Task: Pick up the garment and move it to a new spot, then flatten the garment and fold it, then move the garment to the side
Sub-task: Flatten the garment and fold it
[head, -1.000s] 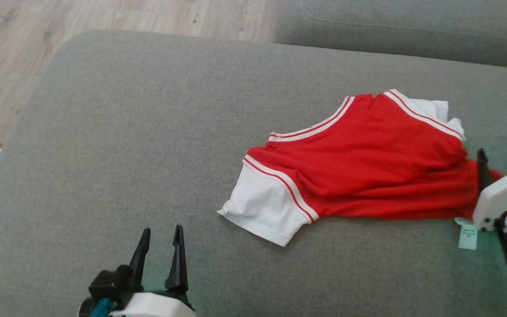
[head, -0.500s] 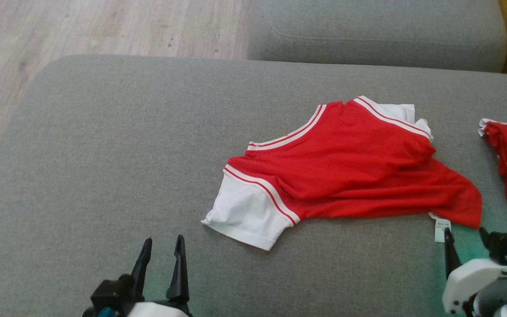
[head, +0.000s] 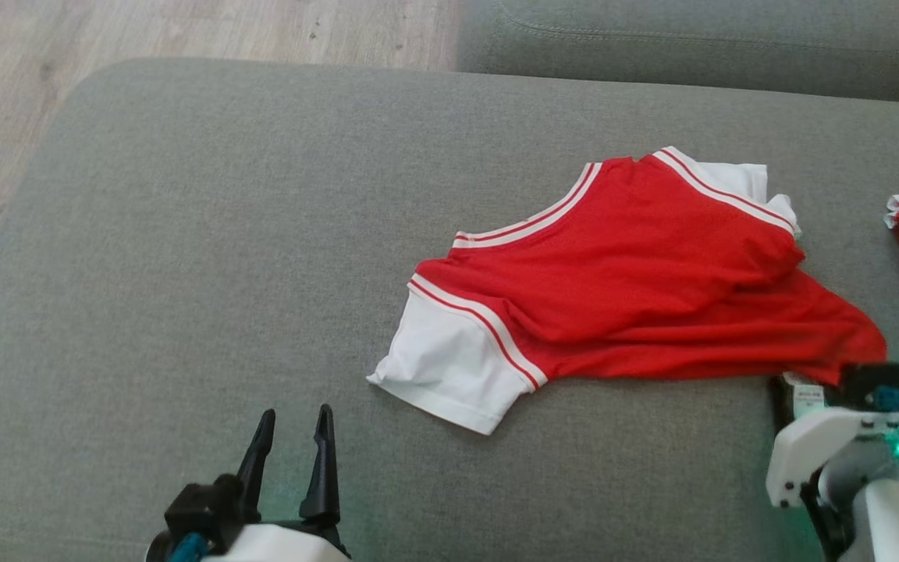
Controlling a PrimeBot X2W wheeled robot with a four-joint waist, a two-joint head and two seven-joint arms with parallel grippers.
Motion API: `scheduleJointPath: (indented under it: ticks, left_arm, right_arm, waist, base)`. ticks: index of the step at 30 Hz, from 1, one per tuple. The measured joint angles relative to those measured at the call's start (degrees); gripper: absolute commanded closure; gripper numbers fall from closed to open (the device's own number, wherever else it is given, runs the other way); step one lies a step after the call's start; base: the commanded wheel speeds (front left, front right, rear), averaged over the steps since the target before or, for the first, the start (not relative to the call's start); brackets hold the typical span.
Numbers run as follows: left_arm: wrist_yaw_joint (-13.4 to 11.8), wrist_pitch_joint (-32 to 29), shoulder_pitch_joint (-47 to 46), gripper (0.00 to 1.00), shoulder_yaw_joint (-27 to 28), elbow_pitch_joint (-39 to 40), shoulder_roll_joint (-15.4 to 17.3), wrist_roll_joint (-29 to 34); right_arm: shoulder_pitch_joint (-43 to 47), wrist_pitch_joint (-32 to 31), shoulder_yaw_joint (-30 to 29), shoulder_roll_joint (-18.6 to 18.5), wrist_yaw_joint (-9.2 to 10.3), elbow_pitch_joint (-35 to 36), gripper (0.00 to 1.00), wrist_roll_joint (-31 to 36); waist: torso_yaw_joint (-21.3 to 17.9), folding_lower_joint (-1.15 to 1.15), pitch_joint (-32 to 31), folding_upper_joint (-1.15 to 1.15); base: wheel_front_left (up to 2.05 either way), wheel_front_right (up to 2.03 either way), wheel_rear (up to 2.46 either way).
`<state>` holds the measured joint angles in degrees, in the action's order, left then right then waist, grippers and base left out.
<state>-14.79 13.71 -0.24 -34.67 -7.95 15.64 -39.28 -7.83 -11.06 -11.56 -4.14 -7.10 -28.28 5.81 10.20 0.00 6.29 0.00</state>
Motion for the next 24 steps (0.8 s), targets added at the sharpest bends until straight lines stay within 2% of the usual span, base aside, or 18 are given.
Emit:
scheduleJointPath:
  ticks: [2,8,12,16,24]
  left_arm:
    - [0.0,0.0,0.0,0.00,0.0,-0.1,0.0,0.0]
    - [-0.2,0.1,0.0,0.00,0.5,-0.4,0.0,0.0]
    - [-0.2,0.1,0.1,0.00,1.0,-0.4,-0.1,-0.1]
    - [-0.2,0.1,0.4,0.00,1.2,-0.4,-0.1,-0.1]
    - [-0.3,0.3,0.6,0.00,1.3,-0.3,-0.1,-0.1]
  right_arm:
    - [-1.3,0.0,-0.2,-0.1,0.00,-1.2,1.00,0.0]
    - [-1.2,1.4,-0.3,-0.1,-0.01,-0.9,1.00,-0.3]
    - [2.0,1.7,0.2,-0.1,0.00,5.0,1.00,-1.1]
    - [7.9,-0.6,0.7,0.0,0.00,12.2,1.00,-1.6]
    - [16.1,-3.6,0.4,1.6,0.00,19.2,1.00,-2.8]
  waist:
    - [0.2,0.00,0.1,0.00]
    - [-0.5,0.00,-0.5,0.00]
    - [-1.7,0.00,-1.3,0.00]
    - [-2.8,0.00,-2.4,0.00]
    - [-3.9,0.00,-3.5,0.00]
  base:
    - [0.00,0.00,0.00]
    - [0.00,0.00,0.00]
    - [0.00,0.00,0.00]
    - [0.00,0.00,0.00]
    - [0.00,0.00,0.00]
